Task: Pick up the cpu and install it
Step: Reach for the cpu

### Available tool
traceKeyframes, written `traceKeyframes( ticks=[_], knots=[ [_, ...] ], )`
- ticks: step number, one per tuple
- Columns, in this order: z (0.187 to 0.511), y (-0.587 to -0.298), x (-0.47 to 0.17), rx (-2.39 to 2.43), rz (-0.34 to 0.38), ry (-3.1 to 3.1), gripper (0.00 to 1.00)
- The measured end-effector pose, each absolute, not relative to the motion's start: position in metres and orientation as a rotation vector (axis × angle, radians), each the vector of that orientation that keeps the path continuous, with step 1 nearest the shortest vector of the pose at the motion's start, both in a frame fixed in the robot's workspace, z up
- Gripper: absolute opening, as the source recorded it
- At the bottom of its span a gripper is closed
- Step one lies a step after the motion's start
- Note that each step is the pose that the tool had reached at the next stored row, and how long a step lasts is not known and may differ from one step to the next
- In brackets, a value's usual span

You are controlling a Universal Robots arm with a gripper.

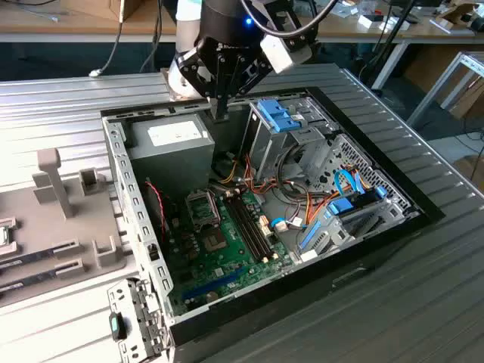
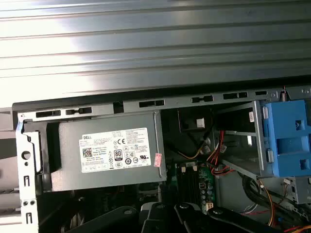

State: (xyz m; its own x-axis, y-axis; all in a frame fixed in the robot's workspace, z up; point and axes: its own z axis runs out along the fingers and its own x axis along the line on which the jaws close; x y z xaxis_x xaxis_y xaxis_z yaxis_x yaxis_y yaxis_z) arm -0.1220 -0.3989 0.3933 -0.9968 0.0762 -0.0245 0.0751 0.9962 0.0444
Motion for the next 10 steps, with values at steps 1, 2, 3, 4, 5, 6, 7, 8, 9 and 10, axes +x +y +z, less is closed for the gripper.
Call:
traceKeyframes(
  ticks=[1, 2, 3, 4, 5, 6, 7, 8, 9, 10],
  knots=[
    [0.3933, -0.3989, -0.122, 0.118, 0.068, 3.112, 0.11],
    [0.3933, -0.3989, -0.122, 0.118, 0.068, 3.112, 0.11],
    [0.3933, -0.3989, -0.1221, 0.118, 0.068, 3.113, 0.11],
    [0.3933, -0.3989, -0.1223, 0.118, 0.068, 3.113, 0.11],
    [0.3933, -0.3989, -0.1229, 0.118, 0.068, 3.113, 0.11],
    [0.3933, -0.3989, -0.1232, 0.118, 0.068, 3.112, 0.11],
    [0.3933, -0.3989, -0.1237, 0.118, 0.068, 3.112, 0.11],
    [0.3933, -0.3989, -0.1243, 0.118, 0.068, 3.112, 0.11],
    [0.3933, -0.3989, -0.1248, 0.118, 0.068, 3.112, 0.11],
    [0.3933, -0.3989, -0.125, 0.118, 0.068, 3.112, 0.11]
  ],
)
